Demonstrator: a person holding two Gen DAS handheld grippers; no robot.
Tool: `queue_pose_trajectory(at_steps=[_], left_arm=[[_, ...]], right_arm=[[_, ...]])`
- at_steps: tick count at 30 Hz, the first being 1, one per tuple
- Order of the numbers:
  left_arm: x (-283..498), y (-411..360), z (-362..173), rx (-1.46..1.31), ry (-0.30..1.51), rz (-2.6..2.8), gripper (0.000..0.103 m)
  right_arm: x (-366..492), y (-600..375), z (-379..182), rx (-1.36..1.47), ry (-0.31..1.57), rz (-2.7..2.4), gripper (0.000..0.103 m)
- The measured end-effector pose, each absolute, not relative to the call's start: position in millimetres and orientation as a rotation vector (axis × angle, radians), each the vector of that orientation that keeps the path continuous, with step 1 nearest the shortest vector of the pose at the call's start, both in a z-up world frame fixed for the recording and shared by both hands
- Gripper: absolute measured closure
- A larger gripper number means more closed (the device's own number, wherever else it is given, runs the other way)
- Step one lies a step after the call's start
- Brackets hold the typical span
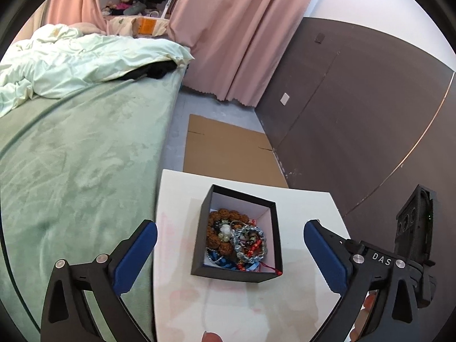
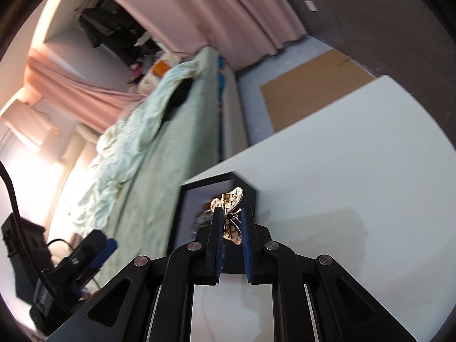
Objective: Organize jewelry
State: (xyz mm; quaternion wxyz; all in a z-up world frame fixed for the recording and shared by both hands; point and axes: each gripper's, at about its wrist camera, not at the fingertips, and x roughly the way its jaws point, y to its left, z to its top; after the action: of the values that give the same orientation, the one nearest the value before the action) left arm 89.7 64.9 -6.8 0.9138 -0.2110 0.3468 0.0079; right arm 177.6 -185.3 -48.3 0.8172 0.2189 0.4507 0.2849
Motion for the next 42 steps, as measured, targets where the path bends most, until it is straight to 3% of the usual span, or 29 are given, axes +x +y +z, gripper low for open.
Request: queue_pose_trajectory(at_steps=[6, 7, 8, 10, 23, 29, 39, 42], left_arm=[[83.1, 72.4, -4.3, -0.431, 0.708, 0.028, 0.000], [82.3, 73.1, -4.4, -0.431, 0.709, 0.027, 0.001], [81.7, 73.2, -4.4, -0.430, 0.709, 0.027, 0.000], [80.9, 73.6, -4.3, -0.428, 0.711, 0.027, 0.000], [72.7, 50.5, -0.3, -0.346, 0.706, 0.024, 0.001], [65.7, 30.2, 2.9, -0.264, 0.698, 0.029, 0.001], [52.5, 2.2, 7.9, -0.181, 0.689, 0.017, 0.001], [47.5, -5.3, 9.3, -0.160, 0.683, 0.014, 0.000]], right_arm=[[170.6, -148.7, -42.8, 0.421, 0.934, 0.728, 0.088], [171.1, -143.1, -44.1, 0.401, 0.953, 0.730, 0.076], [172.5, -140.9, -46.3, 0.396, 0.964, 0.726, 0.055], [170.0, -146.1, -46.8, 0.400, 0.948, 0.690, 0.047], [153.9, -197.0, -25.2, 0.379, 0.917, 0.604, 0.045], [145.0, -222.3, -11.7, 0.347, 0.879, 0.558, 0.026], [130.2, -247.8, 0.8, 0.260, 0.878, 0.512, 0.008], [125.1, -254.7, 3.0, 0.235, 0.879, 0.492, 0.007]])
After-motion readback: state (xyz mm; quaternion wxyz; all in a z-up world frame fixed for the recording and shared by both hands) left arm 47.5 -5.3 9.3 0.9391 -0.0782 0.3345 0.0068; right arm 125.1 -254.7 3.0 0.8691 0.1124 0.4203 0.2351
